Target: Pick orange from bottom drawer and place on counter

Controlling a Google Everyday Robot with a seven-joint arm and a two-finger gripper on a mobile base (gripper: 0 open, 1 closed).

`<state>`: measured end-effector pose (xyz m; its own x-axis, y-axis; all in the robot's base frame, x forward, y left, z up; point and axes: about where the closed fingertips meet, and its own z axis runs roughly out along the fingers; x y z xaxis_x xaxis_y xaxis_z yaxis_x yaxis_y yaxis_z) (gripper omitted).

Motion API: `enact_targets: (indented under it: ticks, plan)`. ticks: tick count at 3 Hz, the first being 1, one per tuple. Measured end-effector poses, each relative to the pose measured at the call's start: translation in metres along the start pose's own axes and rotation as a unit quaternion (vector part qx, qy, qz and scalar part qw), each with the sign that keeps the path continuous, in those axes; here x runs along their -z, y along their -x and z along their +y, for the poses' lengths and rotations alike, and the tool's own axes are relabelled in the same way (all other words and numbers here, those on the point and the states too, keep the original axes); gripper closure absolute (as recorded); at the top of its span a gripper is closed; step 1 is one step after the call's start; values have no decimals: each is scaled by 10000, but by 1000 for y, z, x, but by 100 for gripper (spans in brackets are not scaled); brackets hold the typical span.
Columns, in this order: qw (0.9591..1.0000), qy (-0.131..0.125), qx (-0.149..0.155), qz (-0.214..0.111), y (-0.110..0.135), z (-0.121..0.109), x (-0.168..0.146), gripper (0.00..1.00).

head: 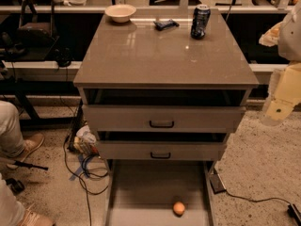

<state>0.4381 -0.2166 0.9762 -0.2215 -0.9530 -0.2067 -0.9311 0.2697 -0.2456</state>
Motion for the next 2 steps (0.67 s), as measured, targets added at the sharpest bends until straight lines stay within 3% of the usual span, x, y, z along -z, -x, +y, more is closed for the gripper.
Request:
enact_targets:
  ticks: [1, 2]
  plan:
    - [10000, 0, 0, 0, 0, 0, 0, 0]
    - [9995, 161, -132, -224, -5, 3, -11, 0]
